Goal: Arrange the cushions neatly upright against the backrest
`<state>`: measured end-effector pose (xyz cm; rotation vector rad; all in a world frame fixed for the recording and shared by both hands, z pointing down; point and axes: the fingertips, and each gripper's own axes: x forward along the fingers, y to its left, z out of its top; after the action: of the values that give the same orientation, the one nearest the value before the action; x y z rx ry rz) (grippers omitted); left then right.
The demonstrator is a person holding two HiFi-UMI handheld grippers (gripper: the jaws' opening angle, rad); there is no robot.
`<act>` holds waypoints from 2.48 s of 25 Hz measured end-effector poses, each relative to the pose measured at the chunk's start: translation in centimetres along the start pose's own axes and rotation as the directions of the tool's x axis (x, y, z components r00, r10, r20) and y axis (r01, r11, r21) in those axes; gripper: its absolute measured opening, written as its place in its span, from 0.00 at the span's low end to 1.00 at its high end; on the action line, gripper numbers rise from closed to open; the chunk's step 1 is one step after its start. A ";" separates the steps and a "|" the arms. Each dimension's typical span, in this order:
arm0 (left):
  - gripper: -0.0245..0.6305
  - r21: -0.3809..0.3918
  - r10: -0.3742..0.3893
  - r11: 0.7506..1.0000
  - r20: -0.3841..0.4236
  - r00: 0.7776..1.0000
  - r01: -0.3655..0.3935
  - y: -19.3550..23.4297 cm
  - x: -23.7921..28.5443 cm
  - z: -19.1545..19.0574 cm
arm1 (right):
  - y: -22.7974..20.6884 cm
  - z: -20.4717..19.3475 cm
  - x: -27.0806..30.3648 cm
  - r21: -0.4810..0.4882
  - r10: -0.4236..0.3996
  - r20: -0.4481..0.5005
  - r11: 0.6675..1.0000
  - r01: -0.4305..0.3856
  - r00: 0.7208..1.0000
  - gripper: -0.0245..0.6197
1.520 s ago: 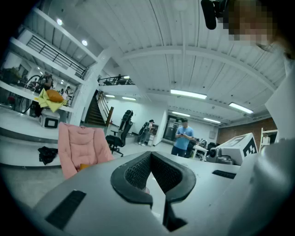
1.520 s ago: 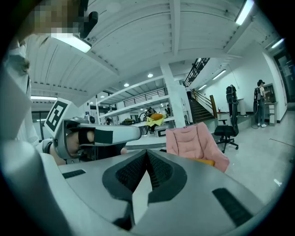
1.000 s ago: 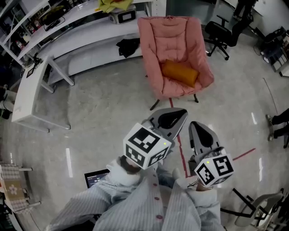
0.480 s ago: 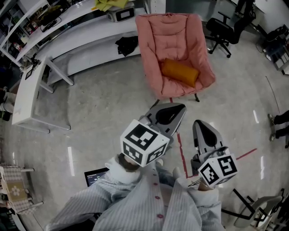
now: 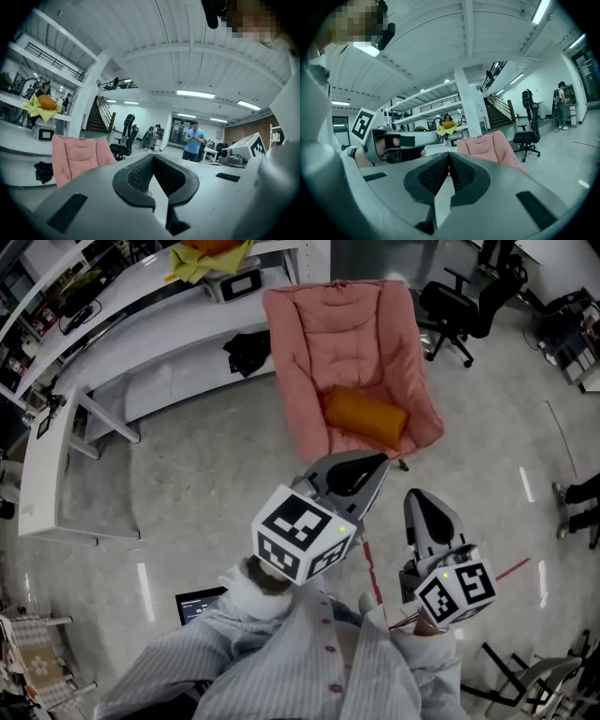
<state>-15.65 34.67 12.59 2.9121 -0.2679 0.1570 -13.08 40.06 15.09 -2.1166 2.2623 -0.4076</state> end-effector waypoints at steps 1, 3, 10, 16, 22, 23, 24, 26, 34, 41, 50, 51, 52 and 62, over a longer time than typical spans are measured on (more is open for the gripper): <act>0.05 0.000 -0.002 1.000 0.000 1.000 0.002 1.0 0.6 0.3 | -0.5 0.4 1.1 0.000 -0.004 0.000 1.000 0.004 1.000 0.06; 0.05 -0.001 -0.006 1.000 -0.004 1.000 0.006 3.0 1.8 0.8 | -1.4 0.9 3.0 -0.001 -0.011 -0.003 1.000 0.011 1.000 0.06; 0.05 -0.004 -0.017 1.000 -0.017 1.000 0.017 8.2 5.1 1.1 | -4.6 1.8 8.1 -0.002 -0.041 -0.006 0.999 0.041 0.999 0.06; 0.05 -0.001 -0.028 1.000 -0.032 0.999 0.028 11.5 6.7 1.3 | -6.1 1.9 11.4 0.014 -0.065 -0.005 0.998 0.065 0.998 0.06; 0.05 -0.012 -0.028 1.000 -0.047 0.998 0.027 13.8 8.3 1.0 | -8.0 1.3 13.3 0.044 -0.091 -0.027 0.995 0.092 0.996 0.06; 0.05 -0.017 -0.022 1.000 -0.051 0.998 0.021 14.3 8.7 0.8 | -8.5 1.1 13.7 0.048 -0.091 -0.033 0.995 0.092 0.995 0.06; 0.05 -0.022 -0.016 1.000 -0.055 0.998 0.015 14.7 9.2 0.6 | -9.1 0.9 14.0 0.053 -0.089 -0.039 0.994 0.091 0.995 0.06; 0.05 -0.025 -0.004 1.000 -0.061 0.998 0.003 15.5 10.4 0.3 | -10.6 0.6 14.7 0.064 -0.088 -0.043 0.994 0.091 0.995 0.06; 0.05 -0.029 0.044 0.998 -0.076 0.996 -0.047 20.7 18.5 1.2 | -18.3 2.1 20.9 0.072 -0.038 -0.067 0.996 0.043 0.997 0.06; 0.05 -0.044 0.090 0.995 -0.087 0.992 -0.094 24.6 27.5 3.7 | -26.7 5.7 26.4 0.071 0.021 -0.091 0.997 -0.015 0.996 0.06; 0.05 -0.090 0.188 0.977 -0.085 0.978 -0.196 30.2 35.8 4.4 | -34.3 6.6 32.6 0.057 0.133 -0.176 0.991 -0.125 0.975 0.06; 0.05 -0.097 0.203 0.973 -0.090 0.975 -0.211 30.8 36.2 4.1 | -34.9 6.4 33.1 0.055 0.144 -0.190 0.989 -0.136 0.971 0.06; 0.05 -0.103 0.216 0.969 -0.096 0.972 -0.226 31.4 36.5 3.9 | -35.4 6.2 33.7 0.054 0.151 -0.203 0.988 -0.143 0.967 0.06; 0.05 -0.141 0.274 0.943 -0.185 0.944 -0.302 37.2 36.4 0.4 | -37.1 3.5 38.2 0.078 0.129 -0.271 0.991 -0.112 0.954 0.06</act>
<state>12.88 -7.29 24.22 2.6592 -0.6478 0.3976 20.73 0.09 25.39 -1.9867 2.4688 -0.8016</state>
